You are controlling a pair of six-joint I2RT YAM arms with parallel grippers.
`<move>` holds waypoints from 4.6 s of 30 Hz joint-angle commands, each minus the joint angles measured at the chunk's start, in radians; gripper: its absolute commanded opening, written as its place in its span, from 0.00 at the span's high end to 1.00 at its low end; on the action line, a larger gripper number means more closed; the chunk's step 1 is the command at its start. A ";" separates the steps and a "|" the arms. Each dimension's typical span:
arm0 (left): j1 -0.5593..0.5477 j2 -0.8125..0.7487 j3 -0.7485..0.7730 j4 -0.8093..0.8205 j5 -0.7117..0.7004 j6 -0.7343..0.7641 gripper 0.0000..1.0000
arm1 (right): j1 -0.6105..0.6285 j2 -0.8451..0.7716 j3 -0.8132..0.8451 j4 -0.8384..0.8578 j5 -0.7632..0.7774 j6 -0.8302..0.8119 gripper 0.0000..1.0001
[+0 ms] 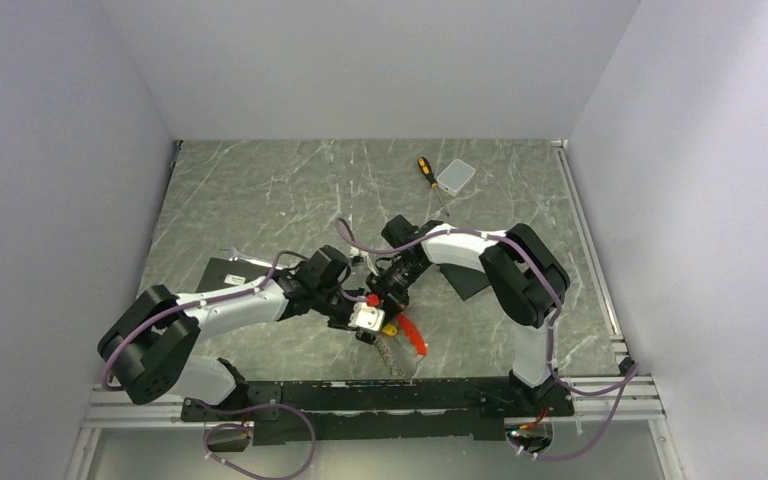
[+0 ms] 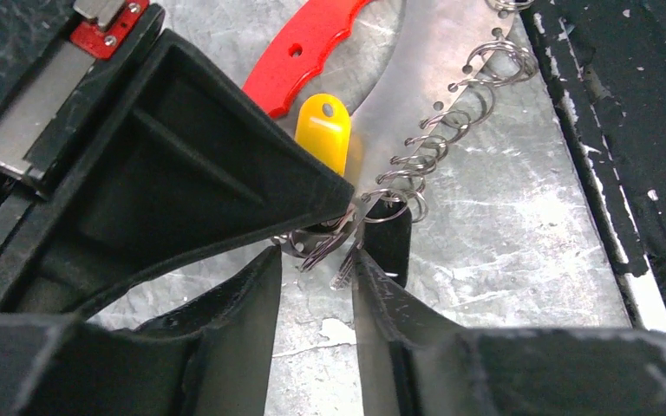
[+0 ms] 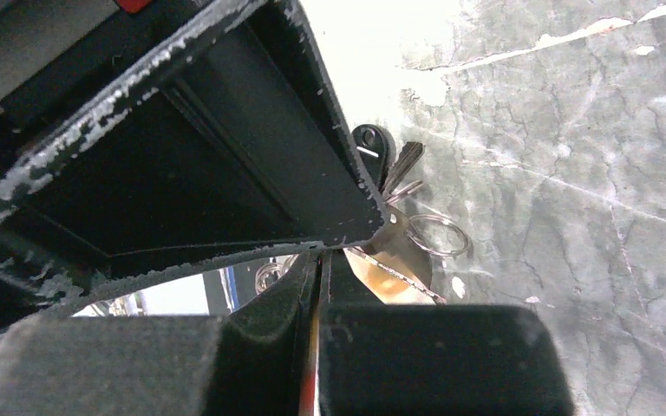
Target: Remove the keys from the keyring
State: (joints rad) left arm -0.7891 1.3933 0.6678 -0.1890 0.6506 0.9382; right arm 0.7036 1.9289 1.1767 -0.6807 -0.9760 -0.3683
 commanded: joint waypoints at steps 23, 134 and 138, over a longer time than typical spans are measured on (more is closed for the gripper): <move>-0.022 -0.023 -0.010 0.028 0.009 -0.055 1.00 | 0.000 -0.076 -0.008 -0.028 -0.072 -0.059 1.00; 0.309 0.105 0.330 -0.156 -0.107 -0.674 1.00 | -0.219 0.101 0.009 0.442 -0.167 0.184 0.57; 0.329 0.102 0.318 -0.136 -0.106 -0.698 1.00 | -0.223 0.087 0.002 0.430 -0.220 0.190 0.85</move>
State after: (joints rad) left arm -0.4759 1.5303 0.9993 -0.3786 0.5114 0.2646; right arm 0.4808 2.0293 1.1831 -0.2893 -1.0782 -0.1844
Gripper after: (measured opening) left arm 0.006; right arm 0.286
